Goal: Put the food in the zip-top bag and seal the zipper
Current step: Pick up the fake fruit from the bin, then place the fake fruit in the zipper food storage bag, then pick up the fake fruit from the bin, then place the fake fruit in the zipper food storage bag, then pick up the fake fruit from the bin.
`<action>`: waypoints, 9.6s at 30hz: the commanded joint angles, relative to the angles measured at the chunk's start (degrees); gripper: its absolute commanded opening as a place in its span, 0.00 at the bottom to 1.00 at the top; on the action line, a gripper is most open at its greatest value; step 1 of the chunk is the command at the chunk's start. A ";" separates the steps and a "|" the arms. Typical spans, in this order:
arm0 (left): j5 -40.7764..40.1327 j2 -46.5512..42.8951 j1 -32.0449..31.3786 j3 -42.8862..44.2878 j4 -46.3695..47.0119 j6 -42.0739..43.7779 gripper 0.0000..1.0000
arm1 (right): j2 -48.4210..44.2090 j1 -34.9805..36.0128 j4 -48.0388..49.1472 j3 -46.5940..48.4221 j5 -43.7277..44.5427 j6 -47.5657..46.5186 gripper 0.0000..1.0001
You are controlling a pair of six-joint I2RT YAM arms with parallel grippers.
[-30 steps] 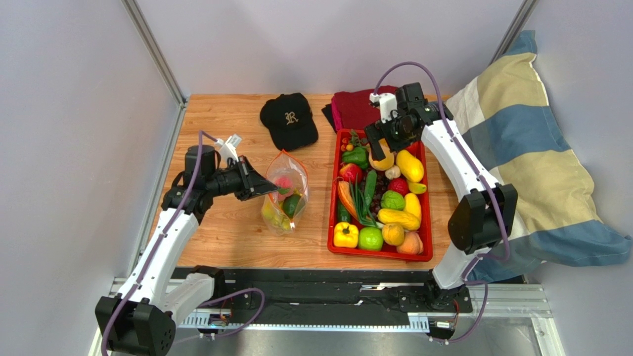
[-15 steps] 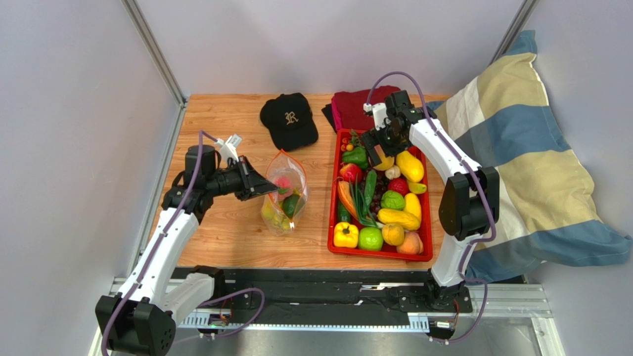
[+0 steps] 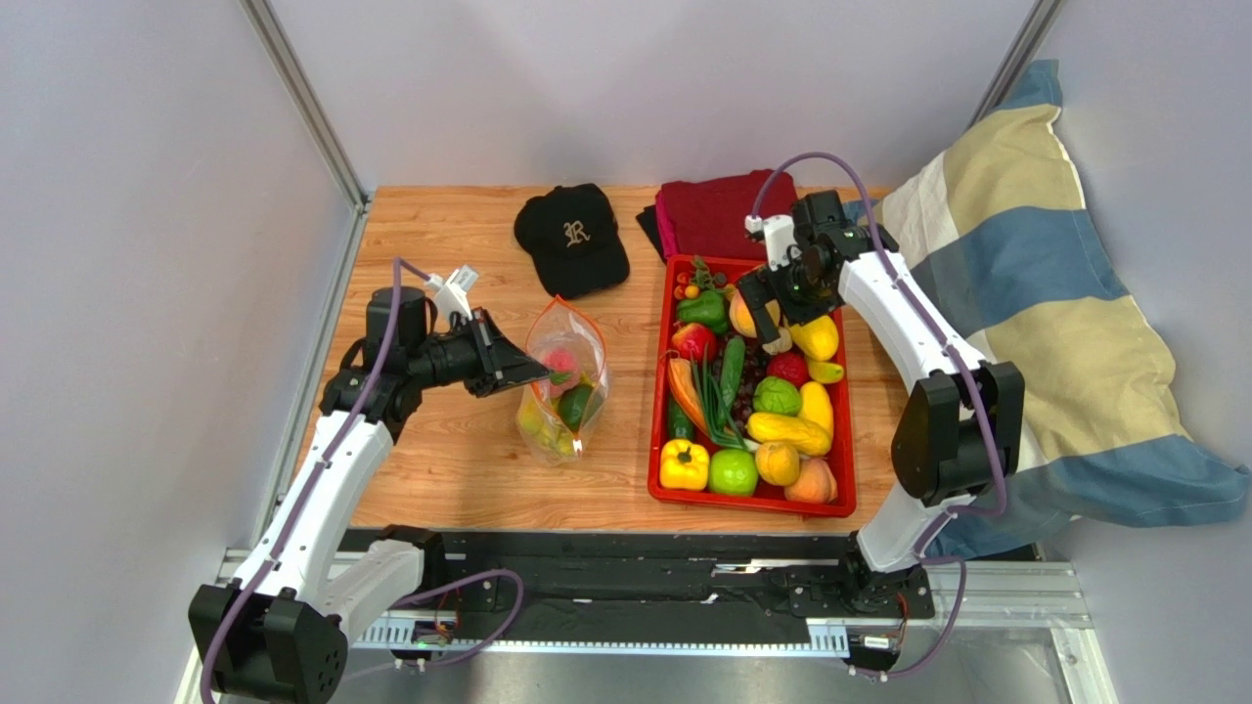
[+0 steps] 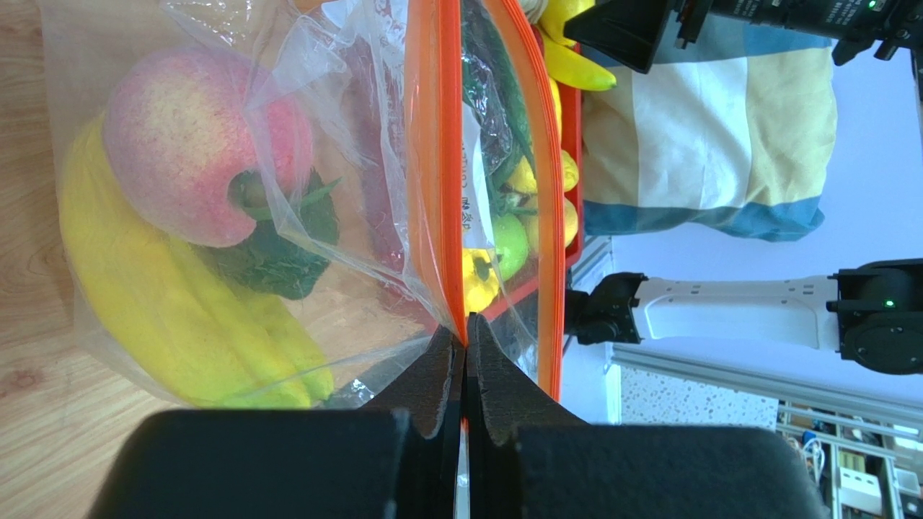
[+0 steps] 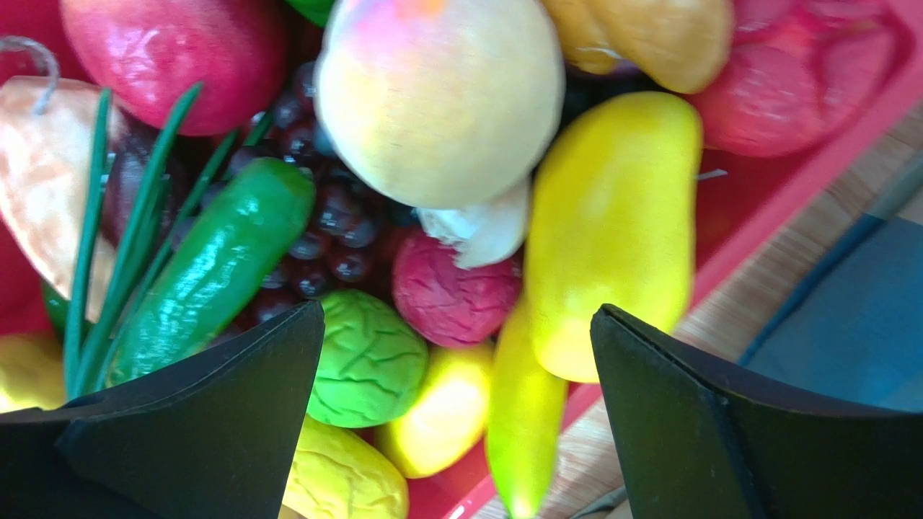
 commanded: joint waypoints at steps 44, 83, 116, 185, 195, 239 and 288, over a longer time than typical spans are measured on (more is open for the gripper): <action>0.28 -1.90 -0.10 -0.09 0.63 1.39 0.00 | -4.48 -6.16 -4.62 2.09 1.74 -7.36 0.37; -0.60 -3.30 -0.10 0.97 0.20 0.60 0.00 | 2.38 34.88 4.85 19.93 -30.78 24.99 0.91; 0.46 -1.80 -0.10 0.09 0.99 0.69 0.00 | -16.43 11.85 0.02 -10.74 -10.92 6.00 0.76; 0.28 0.13 -0.10 1.06 0.72 2.18 0.00 | 17.85 9.66 9.16 26.88 -1.87 -0.59 0.00; 0.19 0.04 -0.10 1.06 0.81 2.18 0.00 | 23.63 9.83 9.95 29.78 0.15 0.12 0.56; 0.90 -0.49 -0.10 0.97 1.60 1.30 0.00 | -3.16 20.90 7.84 24.95 -26.65 13.82 0.00; 1.34 0.04 -0.10 0.18 2.66 0.16 0.00 | -8.71 -4.40 -1.74 -3.44 -5.03 -4.80 0.92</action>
